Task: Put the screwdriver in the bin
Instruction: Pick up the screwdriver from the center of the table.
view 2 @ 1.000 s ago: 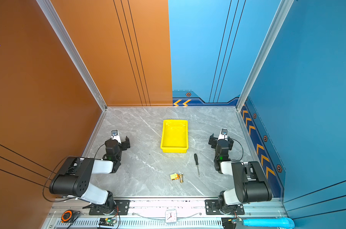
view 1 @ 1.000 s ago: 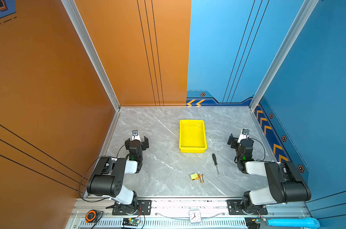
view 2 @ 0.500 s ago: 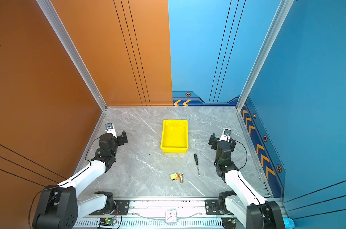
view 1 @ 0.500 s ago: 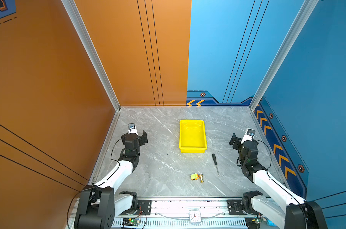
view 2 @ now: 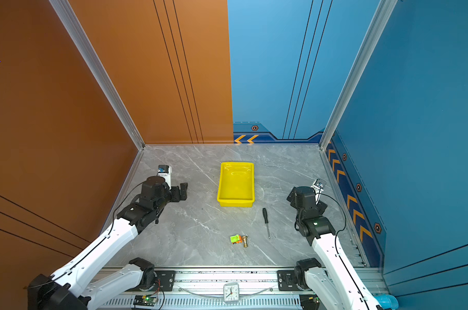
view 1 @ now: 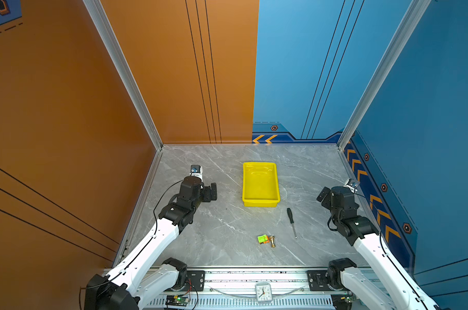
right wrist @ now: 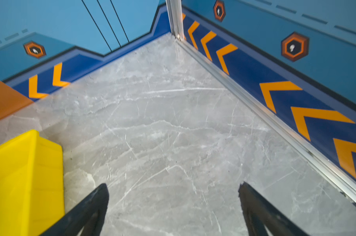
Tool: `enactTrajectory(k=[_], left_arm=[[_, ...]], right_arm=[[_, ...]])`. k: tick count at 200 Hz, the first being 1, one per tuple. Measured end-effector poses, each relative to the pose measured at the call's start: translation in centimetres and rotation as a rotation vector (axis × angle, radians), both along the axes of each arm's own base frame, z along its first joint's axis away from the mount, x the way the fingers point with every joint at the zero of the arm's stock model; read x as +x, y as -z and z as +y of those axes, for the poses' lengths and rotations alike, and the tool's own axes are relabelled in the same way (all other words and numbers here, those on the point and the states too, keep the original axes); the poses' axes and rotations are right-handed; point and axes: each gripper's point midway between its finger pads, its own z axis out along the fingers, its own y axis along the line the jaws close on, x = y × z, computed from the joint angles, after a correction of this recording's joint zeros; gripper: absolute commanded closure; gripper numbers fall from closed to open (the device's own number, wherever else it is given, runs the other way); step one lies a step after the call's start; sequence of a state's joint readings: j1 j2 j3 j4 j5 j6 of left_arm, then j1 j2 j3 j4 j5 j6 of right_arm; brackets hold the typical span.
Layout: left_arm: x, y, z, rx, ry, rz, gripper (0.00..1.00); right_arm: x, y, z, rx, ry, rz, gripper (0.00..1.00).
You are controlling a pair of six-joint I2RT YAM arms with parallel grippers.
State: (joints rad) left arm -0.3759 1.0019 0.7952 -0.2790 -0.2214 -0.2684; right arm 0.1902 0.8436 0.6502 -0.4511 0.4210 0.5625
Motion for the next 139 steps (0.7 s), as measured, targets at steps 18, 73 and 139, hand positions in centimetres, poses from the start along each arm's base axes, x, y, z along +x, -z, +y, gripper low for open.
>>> enactTrajectory(k=[18,73,139], left_arm=[[-0.7,0.0,-0.7,-0.016,0.025,0.040,0.02],[-3.6,3.4,-5.8,-0.067,0.218,0.214,0.02],[-5.7,4.8,-9.0,-0.131,0.284,0.299,0.02]], right_arm=[[-0.7,1.6,0.7,0.014,-0.027,0.102,0.00],[-2.8,5.7,4.6,0.032,-0.168,0.324,0.00],[-2.8,9.3,9.0,0.097,-0.317,0.440,0.00]])
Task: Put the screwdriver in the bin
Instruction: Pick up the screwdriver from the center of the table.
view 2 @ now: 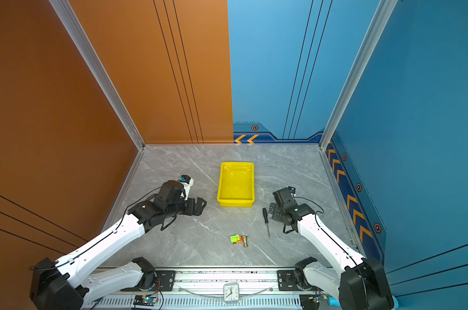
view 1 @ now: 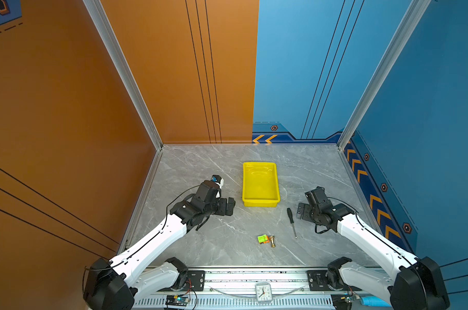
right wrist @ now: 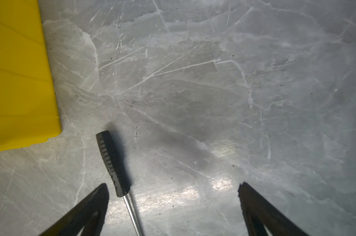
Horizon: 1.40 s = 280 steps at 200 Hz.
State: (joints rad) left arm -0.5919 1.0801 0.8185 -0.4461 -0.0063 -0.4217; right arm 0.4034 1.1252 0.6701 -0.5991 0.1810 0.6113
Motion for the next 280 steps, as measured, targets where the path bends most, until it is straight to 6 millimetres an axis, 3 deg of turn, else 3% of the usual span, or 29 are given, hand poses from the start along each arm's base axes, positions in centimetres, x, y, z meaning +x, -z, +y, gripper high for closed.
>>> enactTrajectory(k=[52,122,180,280], left_arm=[[-0.9,0.6,-1.4,-0.026,0.018,0.043,0.02],[-1.6,1.5,-2.4,-0.032,0.028,0.083,0.02],[-1.7,2.0,-2.7,-0.026,0.026,0.101,0.02],[-1.7,2.7,-2.8,-0.006,0.025,0.116,0.02]], right_arm=[[0.7,2.3,3.0,0.046,-0.057,0.028,0.11],[1.5,5.0,4.4,0.029,-0.082,0.076,0.32],[2.3,5.6,5.0,0.013,-0.101,0.088,0.56],[2.5,6.0,5.1,0.007,-0.109,0.091,0.79]])
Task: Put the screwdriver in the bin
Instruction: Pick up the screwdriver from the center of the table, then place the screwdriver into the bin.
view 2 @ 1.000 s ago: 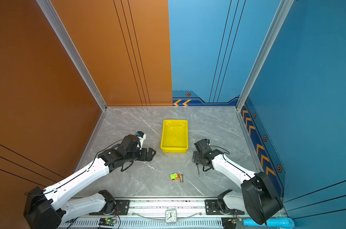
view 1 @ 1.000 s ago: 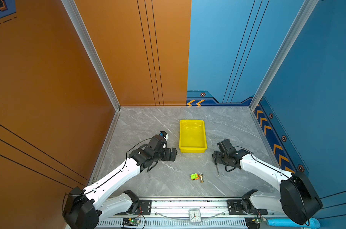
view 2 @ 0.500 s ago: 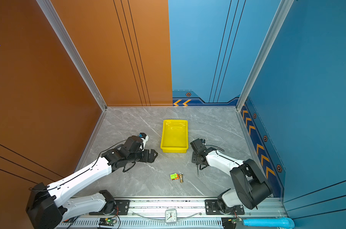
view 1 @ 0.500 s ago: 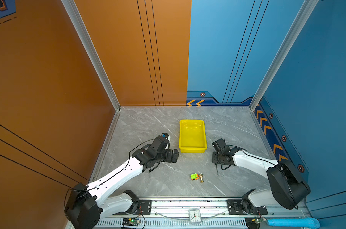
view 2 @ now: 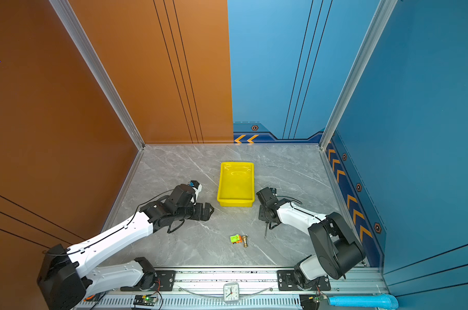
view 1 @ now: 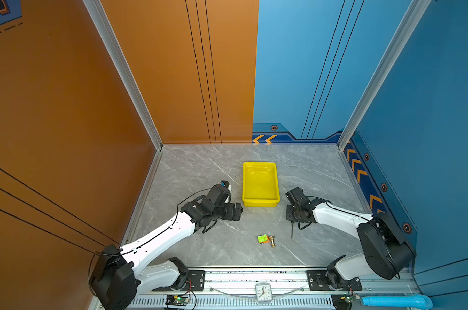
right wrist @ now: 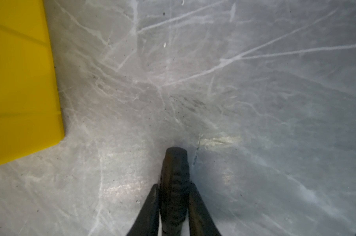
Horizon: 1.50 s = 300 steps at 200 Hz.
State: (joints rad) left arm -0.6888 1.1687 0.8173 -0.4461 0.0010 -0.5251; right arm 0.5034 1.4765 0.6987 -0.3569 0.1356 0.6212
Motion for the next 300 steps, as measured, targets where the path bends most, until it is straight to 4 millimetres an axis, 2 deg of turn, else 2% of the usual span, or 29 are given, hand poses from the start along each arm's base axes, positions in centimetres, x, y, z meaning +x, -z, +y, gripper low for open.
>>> enactTrajectory(k=[80,132,168,197,222,257,282,300], left_arm=[[-0.3,0.0,-0.3,0.008,0.012,-0.005,0.02],[-0.2,0.3,-0.1,0.022,0.007,-0.011,0.02],[-0.3,0.6,0.1,0.024,0.005,-0.008,0.02],[-0.3,0.8,0.4,0.029,0.003,-0.010,0.02],[-0.1,0.7,0.7,0.027,-0.005,-0.015,0.02],[0.2,0.2,0.9,0.021,-0.004,-0.038,0.02],[0.4,-0.1,0.9,0.013,-0.007,-0.049,0.02],[0.4,-0.2,0.9,0.010,-0.008,-0.052,0.02]], right_arm=[[0.2,-0.6,-0.3,-0.009,0.007,-0.022,0.94],[0.3,-5.7,-0.7,0.037,0.015,-0.157,0.98],[-0.3,-8.1,-1.2,0.035,0.019,-0.197,1.00],[-0.1,-10.7,-0.6,0.047,0.000,-0.236,1.00],[0.9,-13.7,0.4,0.058,-0.020,-0.287,1.00],[3.6,-18.0,2.7,0.088,-0.041,-0.355,1.00],[6.1,-19.4,4.7,0.090,-0.062,-0.365,1.00],[8.1,-19.4,6.4,0.084,-0.076,-0.355,1.00]])
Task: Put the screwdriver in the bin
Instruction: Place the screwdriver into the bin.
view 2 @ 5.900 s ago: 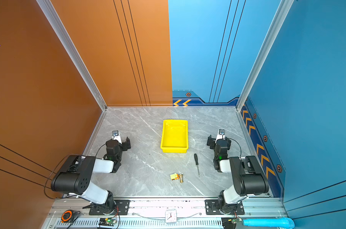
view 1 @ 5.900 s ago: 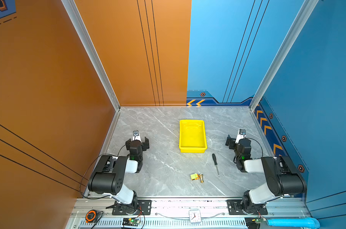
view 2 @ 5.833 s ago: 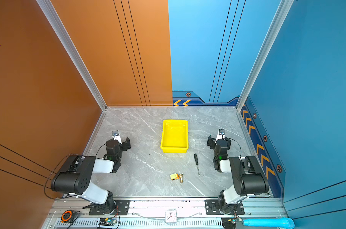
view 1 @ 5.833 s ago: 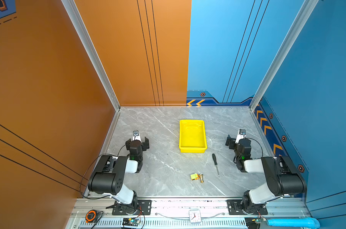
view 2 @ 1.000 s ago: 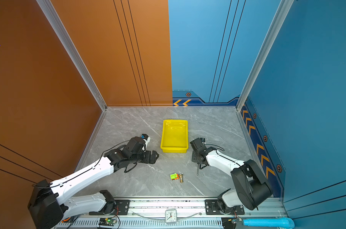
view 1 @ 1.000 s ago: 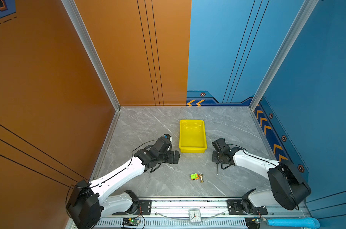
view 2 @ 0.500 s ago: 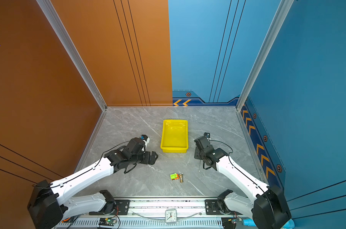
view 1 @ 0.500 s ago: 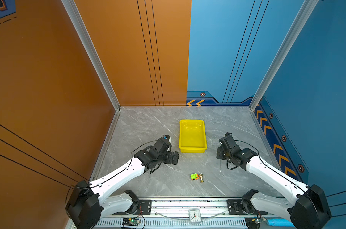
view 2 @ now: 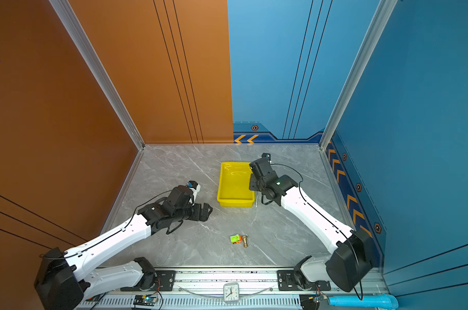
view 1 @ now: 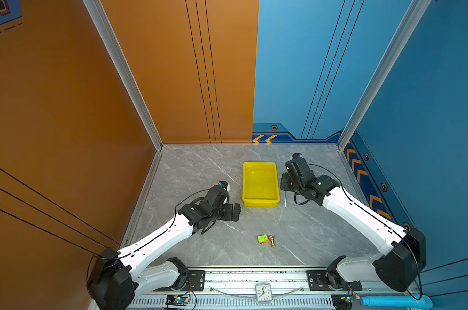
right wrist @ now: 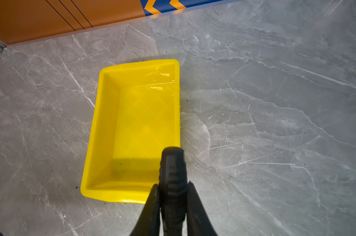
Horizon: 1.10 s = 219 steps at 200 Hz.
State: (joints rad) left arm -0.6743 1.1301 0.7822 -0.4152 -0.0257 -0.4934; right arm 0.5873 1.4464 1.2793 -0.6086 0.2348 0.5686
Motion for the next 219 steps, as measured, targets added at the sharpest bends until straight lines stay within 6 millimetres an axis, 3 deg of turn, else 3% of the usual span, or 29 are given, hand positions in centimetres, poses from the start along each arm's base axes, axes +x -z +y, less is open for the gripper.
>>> enactTrajectory(k=[57,97,167,219], left_arm=[[0.2,0.1,0.5,0.004,-0.016,-0.001,0.02],[0.7,0.1,1.2,0.008,-0.041,-0.005,0.02],[1.4,0.2,2.2,0.011,-0.076,-0.002,0.02],[1.7,0.3,2.7,0.012,-0.094,-0.001,0.02]], right_arm=[[5.7,1.7,5.2,-0.004,-0.055,0.041,1.00],[8.4,4.6,7.8,-0.010,-0.073,0.083,1.00],[10.7,10.3,10.1,-0.038,-0.093,0.165,1.00],[10.7,13.5,10.1,-0.067,-0.097,0.217,1.00]])
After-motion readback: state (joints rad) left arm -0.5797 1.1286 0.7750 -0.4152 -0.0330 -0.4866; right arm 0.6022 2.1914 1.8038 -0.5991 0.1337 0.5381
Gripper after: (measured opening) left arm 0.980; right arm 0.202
